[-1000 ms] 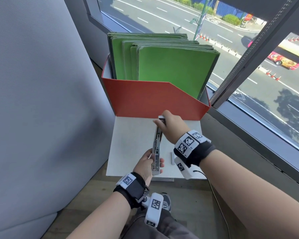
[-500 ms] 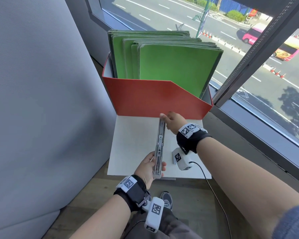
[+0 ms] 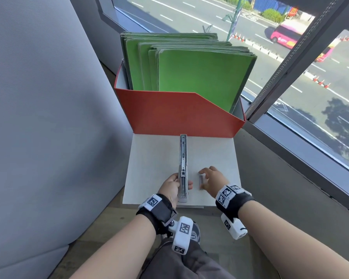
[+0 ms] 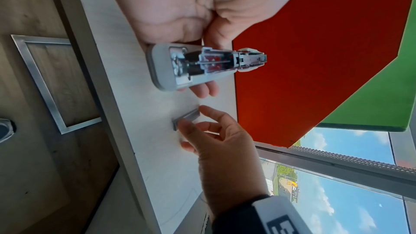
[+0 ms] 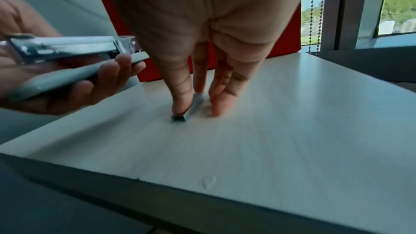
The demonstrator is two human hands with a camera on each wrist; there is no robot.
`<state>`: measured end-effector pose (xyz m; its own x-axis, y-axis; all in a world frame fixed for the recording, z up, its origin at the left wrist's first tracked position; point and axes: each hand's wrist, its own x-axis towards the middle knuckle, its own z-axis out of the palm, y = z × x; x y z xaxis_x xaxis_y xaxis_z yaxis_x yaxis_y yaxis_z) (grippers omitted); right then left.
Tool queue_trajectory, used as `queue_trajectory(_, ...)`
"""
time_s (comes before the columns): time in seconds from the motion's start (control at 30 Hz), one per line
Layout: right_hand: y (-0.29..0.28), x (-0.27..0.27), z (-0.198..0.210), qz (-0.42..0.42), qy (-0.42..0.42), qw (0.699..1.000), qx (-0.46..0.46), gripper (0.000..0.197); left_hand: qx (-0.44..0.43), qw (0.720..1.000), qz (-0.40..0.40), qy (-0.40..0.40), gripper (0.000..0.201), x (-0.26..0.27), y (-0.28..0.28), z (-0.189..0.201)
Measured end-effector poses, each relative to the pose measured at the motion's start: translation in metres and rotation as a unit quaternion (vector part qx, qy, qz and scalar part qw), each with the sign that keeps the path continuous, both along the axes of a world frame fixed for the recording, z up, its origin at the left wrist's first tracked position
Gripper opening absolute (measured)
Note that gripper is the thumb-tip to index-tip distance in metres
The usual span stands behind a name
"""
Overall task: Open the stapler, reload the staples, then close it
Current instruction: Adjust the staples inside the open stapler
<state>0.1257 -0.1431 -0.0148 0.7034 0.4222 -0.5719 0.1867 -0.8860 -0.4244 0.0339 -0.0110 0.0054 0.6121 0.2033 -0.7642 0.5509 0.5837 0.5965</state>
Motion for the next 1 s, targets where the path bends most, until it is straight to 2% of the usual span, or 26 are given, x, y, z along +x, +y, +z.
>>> queue_trajectory(0.17, -0.004, 0.002, 0.002, -0.05, -0.001, 0.996, 0.069, 0.023, 0.005, 1.0, -0.004, 0.001, 0.037, 0.001, -0.001, -0.001)
queue_trajectory(0.27, -0.005, 0.005, 0.018, -0.103, 0.014, 0.984, 0.144, 0.018, 0.003, 1.0, -0.005, 0.005, 0.037, 0.0, 0.0, -0.003)
queue_trajectory(0.37, 0.003, 0.008, 0.045, -0.143, 0.027, 0.958, 0.246, 0.017, 0.008, 1.0, -0.003, 0.009, 0.034, 0.0, 0.0, -0.004)
queue_trajectory(0.47, 0.017, 0.003, 0.065, -0.136, 0.05, 0.937, 0.317, 0.02, 0.02, 1.0, -0.002, 0.006, 0.034, 0.001, -0.002, -0.005)
queue_trajectory(0.77, 0.034, -0.01, 0.061, -0.07, -0.006, 0.963, 0.261, 0.019, 0.038, 0.999, -0.007, 0.0, 0.034, 0.0, -0.002, -0.007)
queue_trajectory(1.0, 0.036, -0.01, 0.065, -0.046, -0.03, 0.969, 0.243, 0.022, 0.034, 0.999, -0.011, 0.005, 0.032, -0.004, -0.001, -0.007)
